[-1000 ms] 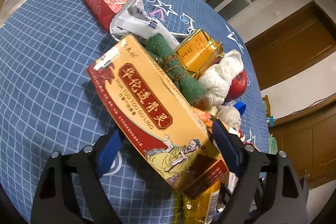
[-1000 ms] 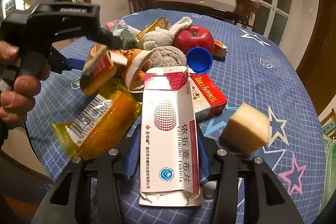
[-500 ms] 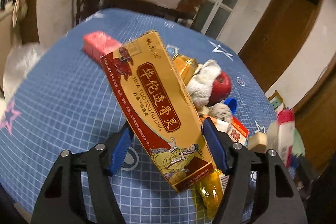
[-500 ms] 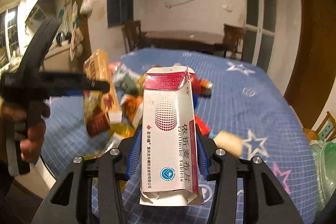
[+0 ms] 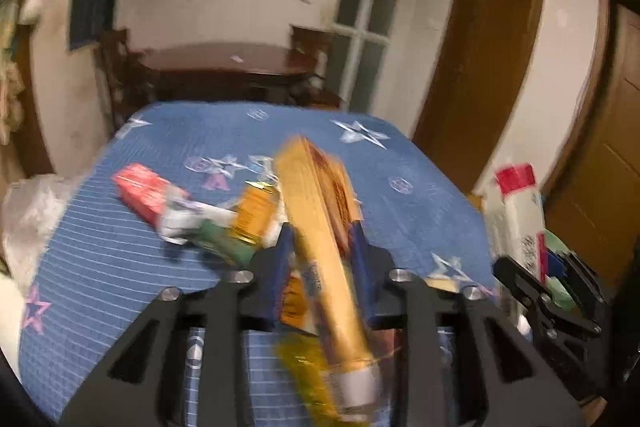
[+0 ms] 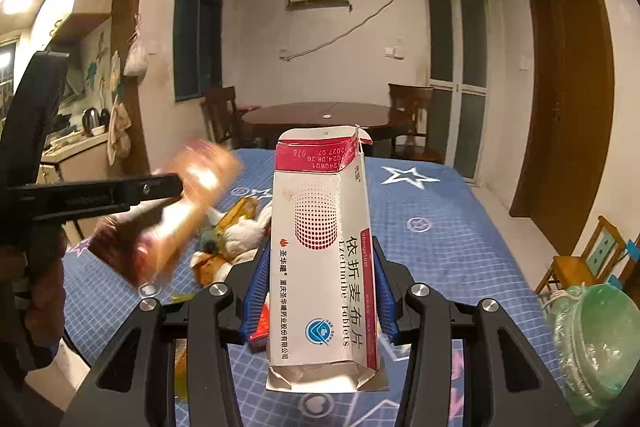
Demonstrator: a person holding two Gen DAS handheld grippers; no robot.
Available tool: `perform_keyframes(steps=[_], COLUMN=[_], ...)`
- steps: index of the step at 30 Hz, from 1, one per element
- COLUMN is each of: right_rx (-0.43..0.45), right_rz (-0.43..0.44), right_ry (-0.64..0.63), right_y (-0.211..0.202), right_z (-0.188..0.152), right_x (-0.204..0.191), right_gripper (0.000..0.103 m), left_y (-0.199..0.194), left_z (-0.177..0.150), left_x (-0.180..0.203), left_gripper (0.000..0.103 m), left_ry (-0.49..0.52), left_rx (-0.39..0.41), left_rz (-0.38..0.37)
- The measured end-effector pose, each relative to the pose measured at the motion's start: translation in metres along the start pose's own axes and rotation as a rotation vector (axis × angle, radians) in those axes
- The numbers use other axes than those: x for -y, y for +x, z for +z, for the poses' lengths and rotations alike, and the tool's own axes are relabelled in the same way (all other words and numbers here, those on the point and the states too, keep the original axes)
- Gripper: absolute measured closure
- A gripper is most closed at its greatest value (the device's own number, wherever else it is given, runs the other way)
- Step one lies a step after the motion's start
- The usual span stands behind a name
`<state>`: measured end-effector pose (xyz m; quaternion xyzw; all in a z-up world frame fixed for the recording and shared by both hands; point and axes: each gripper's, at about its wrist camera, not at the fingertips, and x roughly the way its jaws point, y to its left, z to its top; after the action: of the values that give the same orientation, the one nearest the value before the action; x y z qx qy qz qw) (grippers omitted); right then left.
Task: Collect trash
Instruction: 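Lift both boxes and carry them over the green bin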
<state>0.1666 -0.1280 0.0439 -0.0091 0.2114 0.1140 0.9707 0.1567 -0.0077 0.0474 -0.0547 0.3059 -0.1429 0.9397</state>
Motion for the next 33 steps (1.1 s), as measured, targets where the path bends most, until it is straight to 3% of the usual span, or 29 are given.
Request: perform_keyframes(steps=[3, 6, 9, 10, 11, 13, 15, 17, 19, 25, 27, 28, 29, 33], right_rx=[-0.01, -0.042, -0.058, -0.063, -0.067, -0.071, -0.072, -0.072, -0.07, -0.073, -0.08, -0.084, -0.088, -0.098], right_rz=[-0.017, -0.02, -0.017, -0.014, -0.012, -0.008, -0.008, -0.005, -0.007, -0.01, -0.008, -0.008, -0.009, -0.006], right_ry=[0.013, 0.036, 0.044, 0.054, 0.063, 0.081, 0.101, 0.124, 0.142, 0.164, 0.168, 0.169, 0.17, 0.179], right_y=[0.001, 0.006, 0.007, 0.008, 0.008, 0.007, 0.006, 0.006, 0.003, -0.006, -0.006, -0.006, -0.007, -0.004], right_z=[0.002, -0.004, -0.011, -0.013, -0.015, -0.022, -0.028, -0.036, -0.042, -0.057, -0.063, -0.065, -0.067, -0.072], right_x=[0.013, 0.029, 0.04, 0.044, 0.047, 0.054, 0.061, 0.066, 0.069, 0.079, 0.081, 0.079, 0.076, 0.072], right_gripper=[0.056, 0.056, 0.056, 0.056, 0.056, 0.056, 0.055, 0.055, 0.055, 0.055, 0.055, 0.055, 0.055, 0.055], left_y=[0.02, 0.05, 0.048, 0.046, 0.042, 0.034, 0.03, 0.03, 0.04, 0.075, 0.08, 0.083, 0.084, 0.078], left_z=[0.001, -0.012, -0.018, -0.02, -0.022, -0.028, -0.034, -0.042, -0.05, -0.064, -0.069, -0.073, -0.074, -0.074], left_x=[0.007, -0.009, -0.014, -0.008, 0.0, 0.019, 0.039, 0.057, 0.071, 0.071, 0.069, 0.068, 0.066, 0.062], left_gripper=[0.077, 0.077, 0.072, 0.059, 0.037, 0.019, 0.019, 0.015, 0.014, 0.014, 0.022, 0.038, 0.045, 0.046], left_ry=[0.031, -0.019, 0.003, 0.041, 0.088, 0.208, 0.314, 0.426, 0.531, 0.577, 0.573, 0.561, 0.542, 0.494], left_rx=[-0.035, -0.162, -0.175, -0.198, -0.205, -0.224, -0.259, -0.273, -0.31, -0.4, -0.412, -0.433, -0.449, -0.4], left_rz=[0.029, 0.011, 0.003, -0.034, -0.053, -0.089, -0.138, -0.109, -0.067, 0.003, 0.014, 0.005, -0.01, -0.014])
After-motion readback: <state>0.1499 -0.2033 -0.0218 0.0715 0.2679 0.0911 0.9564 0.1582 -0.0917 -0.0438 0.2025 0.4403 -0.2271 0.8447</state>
